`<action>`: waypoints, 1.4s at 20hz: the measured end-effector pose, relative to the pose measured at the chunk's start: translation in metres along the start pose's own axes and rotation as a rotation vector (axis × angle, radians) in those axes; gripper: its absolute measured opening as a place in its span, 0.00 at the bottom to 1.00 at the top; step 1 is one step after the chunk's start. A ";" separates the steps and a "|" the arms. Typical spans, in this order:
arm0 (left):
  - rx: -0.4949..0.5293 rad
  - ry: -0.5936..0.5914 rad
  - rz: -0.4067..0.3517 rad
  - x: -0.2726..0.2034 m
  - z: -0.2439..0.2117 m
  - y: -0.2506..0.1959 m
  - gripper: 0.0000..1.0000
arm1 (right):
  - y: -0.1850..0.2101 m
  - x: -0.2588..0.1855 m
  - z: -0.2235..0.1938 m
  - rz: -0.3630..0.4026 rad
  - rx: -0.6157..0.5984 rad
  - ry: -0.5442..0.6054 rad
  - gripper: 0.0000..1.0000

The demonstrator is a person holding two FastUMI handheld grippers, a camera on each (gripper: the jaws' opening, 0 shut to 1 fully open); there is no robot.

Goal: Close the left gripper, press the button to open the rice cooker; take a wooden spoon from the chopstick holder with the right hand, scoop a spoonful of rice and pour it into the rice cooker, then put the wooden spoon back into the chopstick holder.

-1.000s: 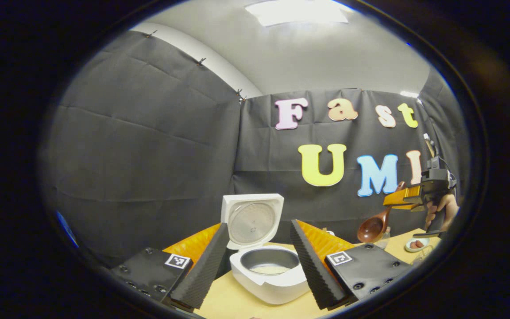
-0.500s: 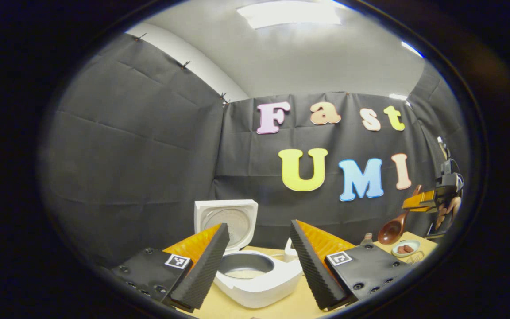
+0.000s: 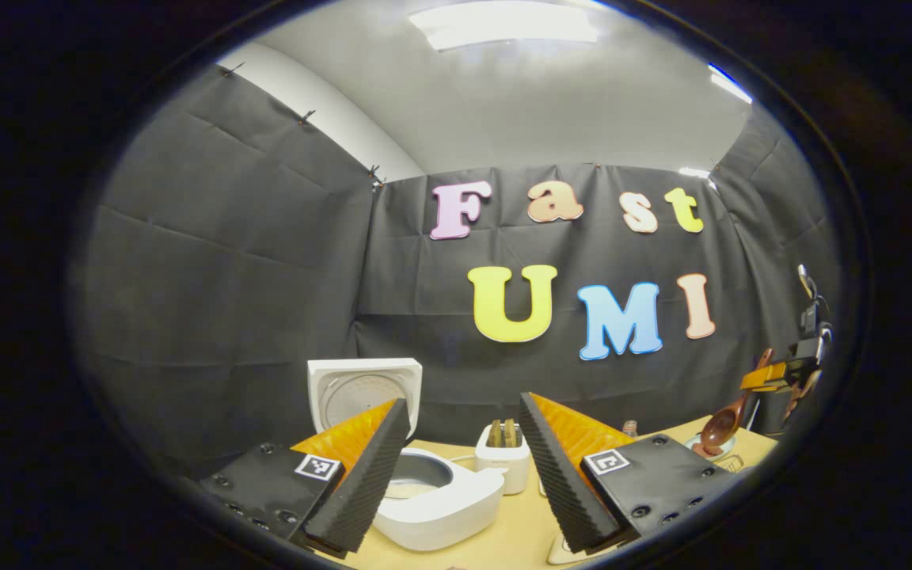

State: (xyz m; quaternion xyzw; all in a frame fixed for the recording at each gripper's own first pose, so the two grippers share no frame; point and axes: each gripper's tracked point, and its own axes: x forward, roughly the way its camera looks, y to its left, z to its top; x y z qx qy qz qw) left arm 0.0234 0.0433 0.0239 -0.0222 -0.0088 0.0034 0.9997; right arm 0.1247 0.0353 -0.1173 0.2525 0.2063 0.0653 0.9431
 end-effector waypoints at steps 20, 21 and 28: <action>0.067 0.035 -0.023 -0.011 0.000 -0.043 0.96 | -0.112 -0.006 -0.088 -0.177 -0.099 0.121 0.14; 0.068 0.034 -0.024 -0.011 0.000 -0.045 0.96 | -0.115 -0.009 -0.092 -0.181 -0.105 0.130 0.15; 0.053 0.033 -0.033 -0.010 0.000 -0.055 0.96 | -0.133 -0.023 -0.090 -0.213 -0.179 0.131 0.28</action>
